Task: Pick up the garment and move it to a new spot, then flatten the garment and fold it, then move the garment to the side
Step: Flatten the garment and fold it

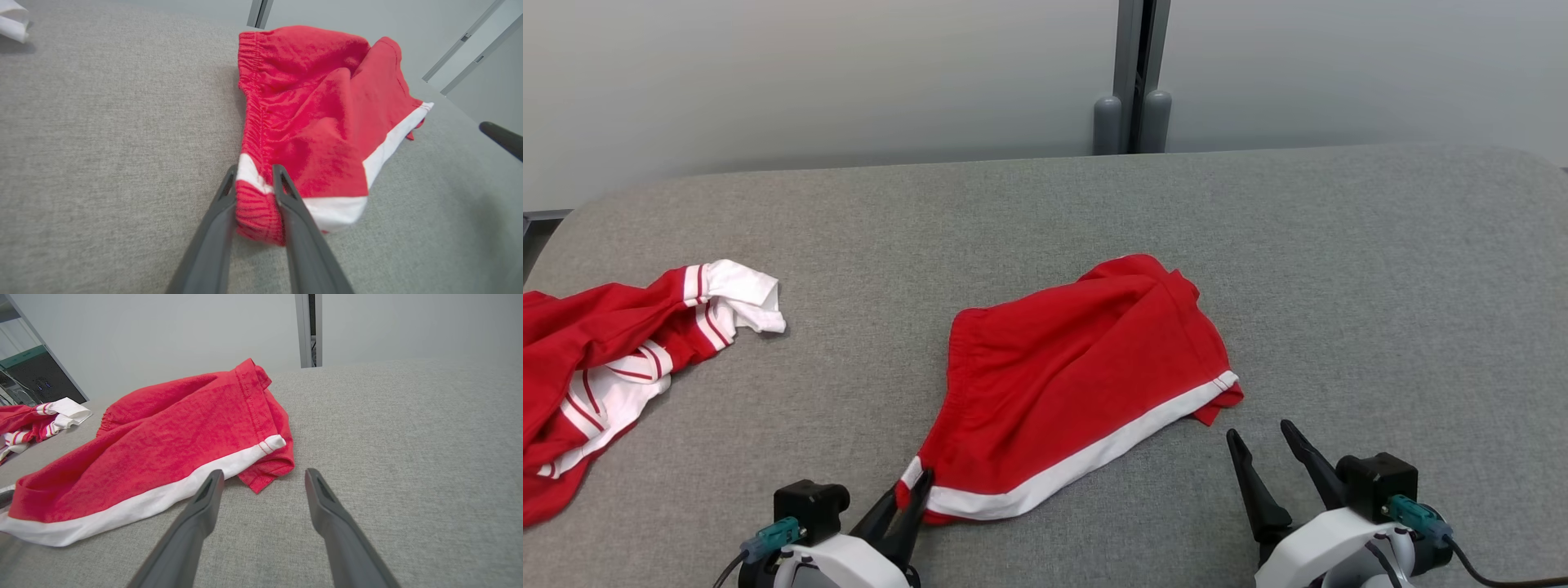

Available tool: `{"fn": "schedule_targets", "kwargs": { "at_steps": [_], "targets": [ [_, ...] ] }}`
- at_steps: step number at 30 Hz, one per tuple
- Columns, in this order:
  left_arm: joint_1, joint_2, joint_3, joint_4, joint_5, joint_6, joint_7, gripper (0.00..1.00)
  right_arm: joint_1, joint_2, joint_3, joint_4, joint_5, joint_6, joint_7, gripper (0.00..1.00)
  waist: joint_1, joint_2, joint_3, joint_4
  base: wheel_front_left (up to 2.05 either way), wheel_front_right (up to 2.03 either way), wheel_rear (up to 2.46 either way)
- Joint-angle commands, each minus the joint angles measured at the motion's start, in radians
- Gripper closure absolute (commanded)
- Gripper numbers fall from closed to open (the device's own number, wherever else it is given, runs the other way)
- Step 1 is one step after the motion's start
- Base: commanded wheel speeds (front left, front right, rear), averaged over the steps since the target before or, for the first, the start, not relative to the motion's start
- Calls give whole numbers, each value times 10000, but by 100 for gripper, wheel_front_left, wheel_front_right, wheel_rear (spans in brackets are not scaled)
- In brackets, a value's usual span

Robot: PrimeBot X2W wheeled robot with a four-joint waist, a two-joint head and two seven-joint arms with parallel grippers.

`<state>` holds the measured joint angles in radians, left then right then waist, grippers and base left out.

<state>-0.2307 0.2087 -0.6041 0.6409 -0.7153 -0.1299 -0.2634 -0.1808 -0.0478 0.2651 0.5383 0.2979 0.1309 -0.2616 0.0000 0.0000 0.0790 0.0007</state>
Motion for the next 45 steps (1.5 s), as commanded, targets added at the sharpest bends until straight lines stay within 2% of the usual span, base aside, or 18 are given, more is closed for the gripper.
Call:
{"fn": "schedule_targets", "kwargs": {
  "at_steps": [1, 6, 14, 23, 34, 35, 36, 37, 38, 39, 40, 45],
  "targets": [
    [-155, 92, -17, -15, -59, -9, -18, 100, -54, -60, -28, 49, -16, -3, -50, 0, 0, 0, -4, 9, 0, 0, 0],
    [-234, 93, -161, 65, -61, -9, -19, 100, 26, -58, -113, 67, -54, -3, -50, 0, 0, 0, 22, 121, 0, 0, 0],
    [22, -131, 833, -600, 494, -9, -18, 100, -635, -58, -158, 115, 6, -3, -50, 0, 0, 0, 370, 604, 0, 0, 0],
    [-41, -472, 997, -709, 804, -9, -18, 100, -1674, -64, -167, 1056, -75, -3, -50, 0, 0, 0, 837, 1000, 0, 0, 0],
    [-127, -685, 1285, -839, 1002, -9, -19, 100, -1599, -61, -374, 1267, 6, -3, -50, 0, 0, 0, 1063, 1049, 0, 0, 0],
    [-128, -695, 1304, -839, 1022, -9, -19, 100, -1573, -61, -359, 1268, 32, -3, -50, 9, 0, 0, 1073, 1041, 0, 0, 0],
    [-145, -722, 1345, -856, 1048, -9, -19, 100, -1554, -61, -337, 1338, 59, -3, -50, 51, 0, 0, 1098, 1031, 0, 0, 0],
    [-165, -731, 1357, -857, 1070, -10, -19, 100, -1558, -61, -339, 1355, 87, -1, -50, 61, 0, 0, 1111, 1032, 0, 0, 0],
    [-165, -731, 1357, -857, 1070, -10, -19, 100, -1558, -61, -339, 1355, 87, -1, -50, 61, 0, 0, 1111, 1032, 0, 0, 0],
    [-186, -742, 1369, -867, 1084, -10, -19, 100, -1573, -58, -343, 1365, 89, -3, -50, 71, 0, 0, 1122, 1035, 0, 0, 0],
    [-227, -758, 1388, -871, 1101, -10, -19, 100, -1626, -61, -356, 1402, 89, -3, -50, 100, 0, 0, 1149, 1044, 0, 0, 0],
    [-245, -722, 1696, -1226, 1218, -10, -20, 100, -1780, -64, -508, 947, 261, -3, -52, 100, 0, 0, 1069, 1028, 0, 0, 0]
  ]
}}
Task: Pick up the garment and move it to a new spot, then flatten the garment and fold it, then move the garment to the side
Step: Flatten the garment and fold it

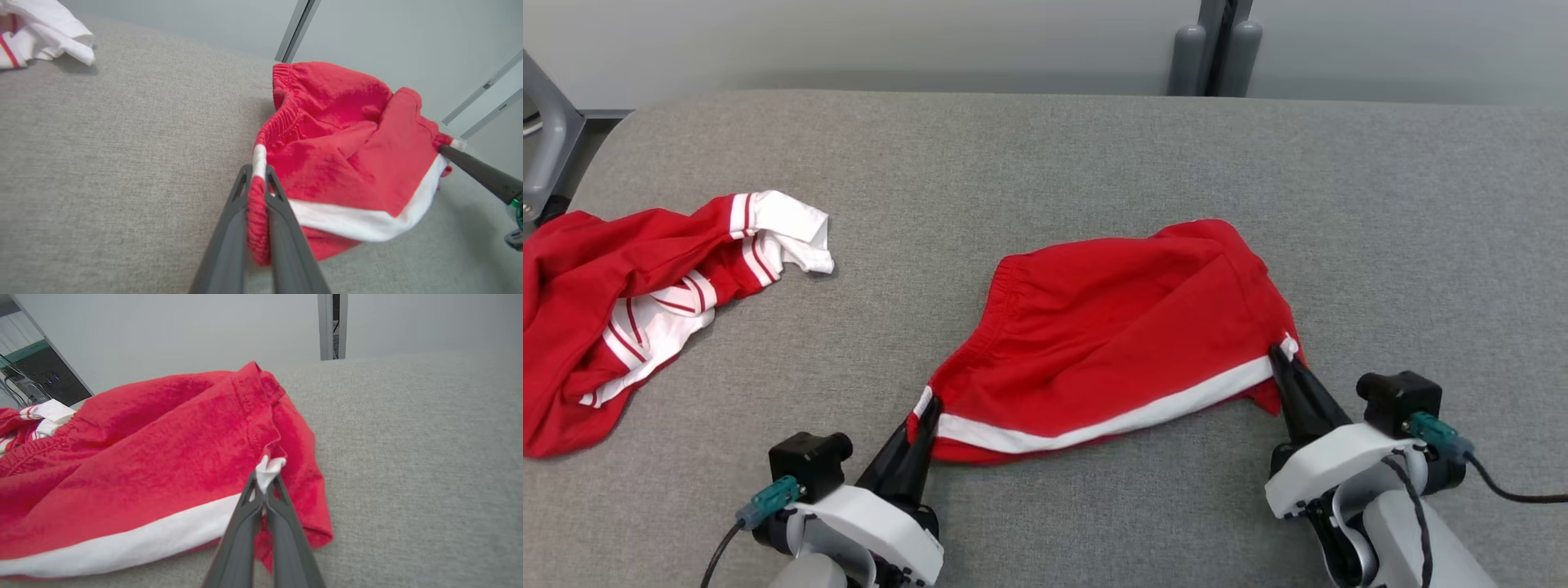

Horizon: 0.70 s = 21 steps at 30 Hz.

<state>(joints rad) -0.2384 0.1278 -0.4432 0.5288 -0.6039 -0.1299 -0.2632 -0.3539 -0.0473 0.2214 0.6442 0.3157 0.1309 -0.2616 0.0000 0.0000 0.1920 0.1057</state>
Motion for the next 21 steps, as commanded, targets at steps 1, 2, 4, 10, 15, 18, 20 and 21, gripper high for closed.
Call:
{"fn": "schedule_targets", "kwargs": {
  "at_steps": [1, 2, 4, 10, 15, 18, 20, 21],
  "targets": [
    [-134, 99, 155, -260, 122, -10, -22, 100, -41, -70, -126, -278, 194, -3, -50, 100, 0, 0, -142, -44, 0, 0, 0],
    [-120, 100, 218, -507, 163, -10, -22, 100, -47, -70, -171, -461, 237, -3, -50, 100, 0, 0, -246, -70, 0, 0, 0],
    [-119, 239, 351, -950, 284, -10, -22, 100, -120, -70, -322, -843, 475, -3, -50, 100, 0, 0, -493, -141, 0, 0, 0],
    [-540, 722, 500, -2141, 266, -10, -22, 100, -686, -81, -758, -1976, 816, -3, -49, 100, 0, 0, -1411, -508, 0, 0, 0],
    [-1616, 1282, 76, -2664, -555, -10, -21, 100, -1538, -493, -854, -2787, 1084, -3, -49, 100, 0, 0, -1930, -771, 0, 0, 0],
    [-2220, 1500, -58, -2797, -1133, -8, 114, 100, -1903, -659, -869, -2998, 1287, -3, -50, 100, 0, 0, -1973, -831, 0, 0, 0],
    [-2857, 1724, -83, -2812, -1638, -8, 407, 100, -2344, -872, -758, -3065, 1395, -3, -50, 100, 0, 0, -1925, -888, 0, 0, 0],
    [-3210, 1835, -120, -2753, -1797, -8, 594, 100, -2578, -991, -649, -3001, 1379, -3, -50, 100, 0, 0, -1859, -918, 0, 0, 0]
  ]
}}
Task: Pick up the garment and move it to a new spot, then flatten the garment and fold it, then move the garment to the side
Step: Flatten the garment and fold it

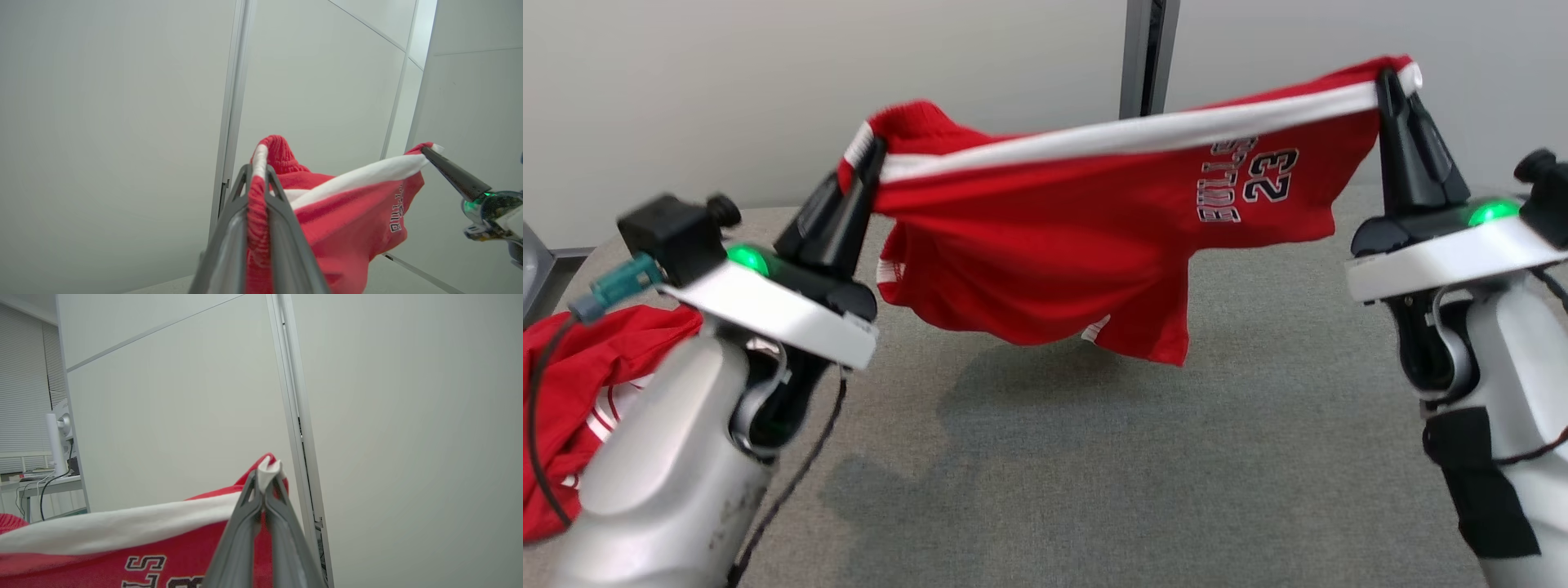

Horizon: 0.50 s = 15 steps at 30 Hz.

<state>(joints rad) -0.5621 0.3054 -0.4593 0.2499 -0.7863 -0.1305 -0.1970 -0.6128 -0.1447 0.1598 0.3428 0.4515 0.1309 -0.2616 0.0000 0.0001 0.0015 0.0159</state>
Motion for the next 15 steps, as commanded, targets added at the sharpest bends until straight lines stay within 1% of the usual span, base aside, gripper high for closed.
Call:
{"fn": "schedule_targets", "kwargs": {
  "at_steps": [1, 3, 4, 6, 9, 11, 13, 15],
  "targets": [
    [-341, 102, 66, 104, -130, 1, 94, 100, -294, -131, 81, 99, -44, -3, -39, 100, 0, -1, 209, -62, 0, 0, 0],
    [-1100, 88, 152, 335, -495, 1, 333, 100, -931, -329, 326, 396, -148, -3, 27, 100, 0, -1, 602, -107, 0, 0, 0],
    [-1541, 259, 89, 524, -360, 2, 442, 100, -1296, -359, 386, 597, -131, -3, 29, 100, 0, -1, 865, -146, 0, 0, 0],
    [-2344, 243, -2, 986, -421, 2, 516, 100, -2149, -407, 501, 1121, -269, -3, 35, 100, 0, -1, 1459, -209, 0, 0, 0],
    [-3735, 254, -292, 1795, -230, 4, 478, 100, -3515, -429, 616, 1997, -509, -4, -3, 100, 0, -1, 2299, -257, 0, 0, 0],
    [-4715, 291, -399, 2396, -119, 5, 383, 100, -4557, -377, 546, 2554, -688, -4, -32, 100, 0, -1, 2860, -347, 0, 0, 0],
    [-5660, 307, -563, 2941, -6, 5, 159, 100, -5609, -317, 221, 3002, -829, -6, -48, 100, 0, -1, 3305, -466, 0, 0, 0],
    [-6643, 302, -534, 3403, 59, 5, -171, 100, -6570, -319, -201, 3011, -1280, -15, -54, 100, 0, -1, 3714, -585, 0, 0, 0]
  ]
}}
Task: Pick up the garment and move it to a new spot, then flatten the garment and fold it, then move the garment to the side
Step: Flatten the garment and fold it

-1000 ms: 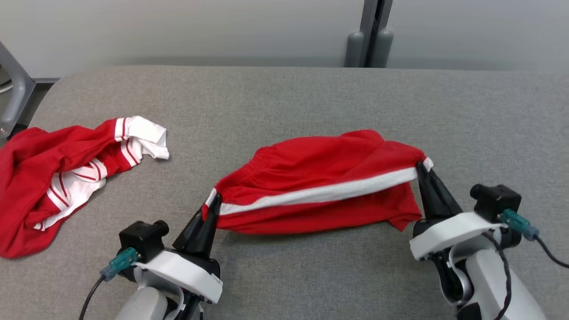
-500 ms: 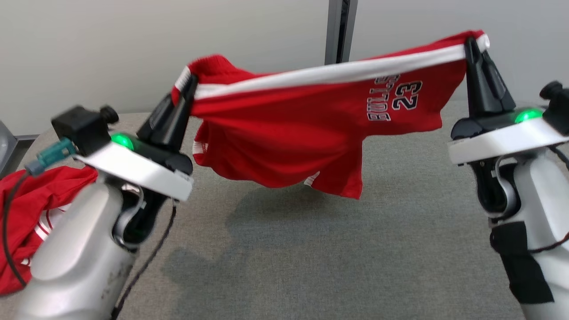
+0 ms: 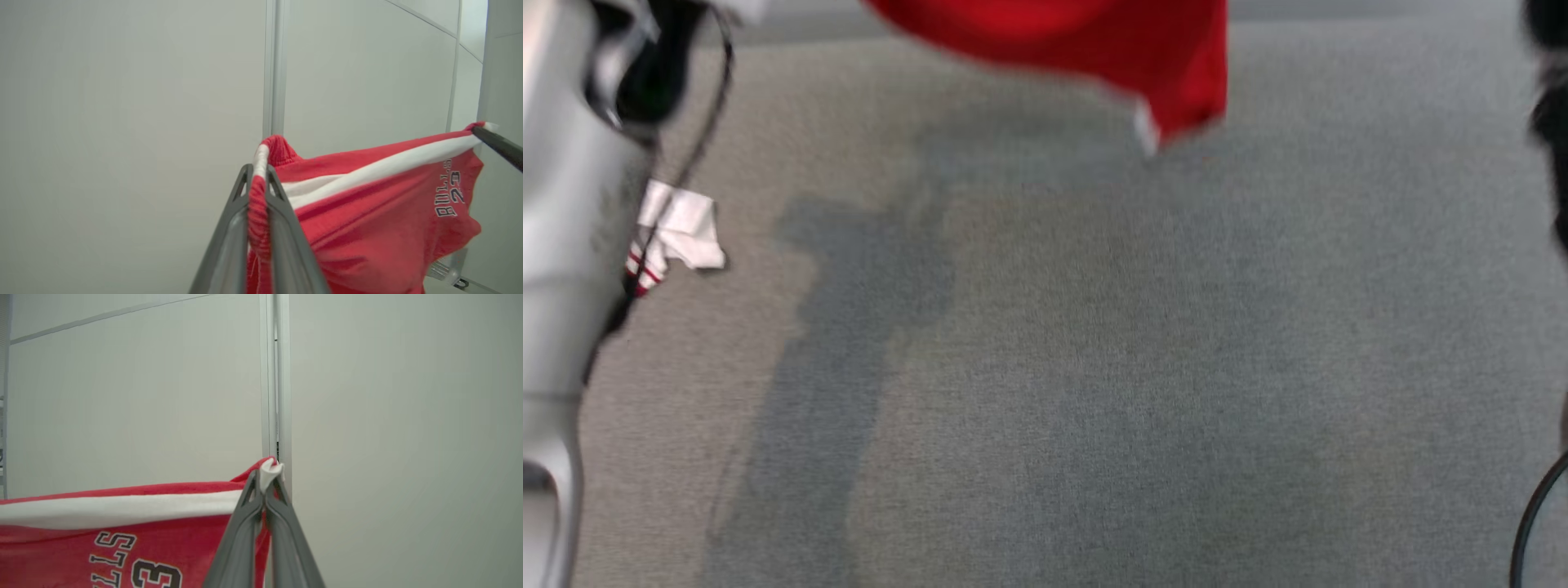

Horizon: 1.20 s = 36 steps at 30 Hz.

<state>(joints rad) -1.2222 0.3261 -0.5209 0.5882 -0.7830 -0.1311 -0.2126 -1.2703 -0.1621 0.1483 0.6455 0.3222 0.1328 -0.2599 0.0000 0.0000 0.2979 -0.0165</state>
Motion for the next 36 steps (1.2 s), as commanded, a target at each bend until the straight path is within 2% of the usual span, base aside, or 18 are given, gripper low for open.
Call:
{"fn": "schedule_targets", "kwargs": {
  "at_steps": [1, 5, 8, 16, 23, 30, 36],
  "targets": [
    [-480, 53, 123, 208, 39, 11, -165, 100, -347, -99, -345, -31, -148, -45, -70, 100, 0, 0, 942, -303, 0, 0, 0],
    [-1178, -305, 306, 648, -187, 15, -485, 100, -923, 37, -1075, -352, -622, -48, -73, 100, 0, 0, 1381, -381, 0, 0, 0],
    [-577, -560, 569, 945, -493, 20, -536, 100, 15, 188, -958, -422, -479, -47, -73, 100, 0, 0, 1310, -434, 0, 0, 0],
    [3478, -1254, 1155, 1094, -897, 20, -539, 100, 4053, 204, -294, -800, 534, -48, -77, 100, 0, 0, 697, -668, 0, 0, 0],
    [6589, -1694, 1133, 1071, -482, 20, -541, 100, 7057, 125, 58, -1170, 1294, -48, -80, 100, 0, 0, -54, -679, 0, 0, 0],
    [8207, -1740, 1114, 651, -159, 20, -540, 100, 8751, 294, 133, -1374, 1747, -47, -80, 100, 0, 0, -889, -603, 0, 0, 0],
    [9696, -1845, 1274, 123, -52, 17, -539, 100, 9961, 448, 664, -1301, 1878, -44, -79, 100, 0, 0, -2103, -499, 0, 0, 0]
  ]
}}
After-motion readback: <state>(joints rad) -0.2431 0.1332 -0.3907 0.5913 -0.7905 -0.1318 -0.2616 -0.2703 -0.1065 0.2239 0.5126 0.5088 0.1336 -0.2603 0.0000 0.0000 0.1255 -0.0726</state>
